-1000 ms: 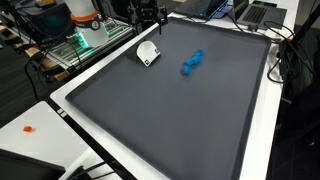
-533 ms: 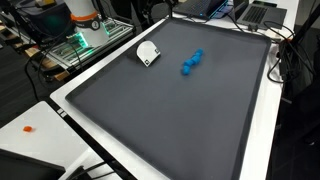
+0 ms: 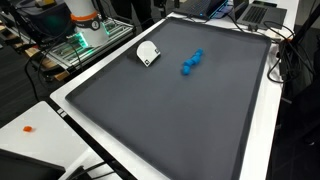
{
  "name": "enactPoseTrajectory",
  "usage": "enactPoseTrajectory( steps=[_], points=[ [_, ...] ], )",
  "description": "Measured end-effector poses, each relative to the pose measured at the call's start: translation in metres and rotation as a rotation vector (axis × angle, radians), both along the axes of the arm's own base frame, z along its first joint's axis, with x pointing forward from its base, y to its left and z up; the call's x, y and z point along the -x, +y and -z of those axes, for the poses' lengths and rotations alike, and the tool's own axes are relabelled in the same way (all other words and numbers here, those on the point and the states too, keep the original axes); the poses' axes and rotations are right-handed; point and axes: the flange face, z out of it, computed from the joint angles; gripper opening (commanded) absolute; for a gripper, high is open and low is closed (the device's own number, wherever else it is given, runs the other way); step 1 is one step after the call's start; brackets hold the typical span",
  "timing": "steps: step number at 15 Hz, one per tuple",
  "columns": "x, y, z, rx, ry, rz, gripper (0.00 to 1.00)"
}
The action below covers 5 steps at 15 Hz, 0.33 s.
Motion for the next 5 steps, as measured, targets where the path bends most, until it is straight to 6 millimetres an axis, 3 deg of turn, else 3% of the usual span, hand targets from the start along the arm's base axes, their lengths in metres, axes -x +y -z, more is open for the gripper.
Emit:
enactPoseTrajectory(
  steps=[5],
  points=[
    [-0.0008, 0.0074, 0.0011, -0.003, 0.0, -0.108, 1.0]
  ],
)
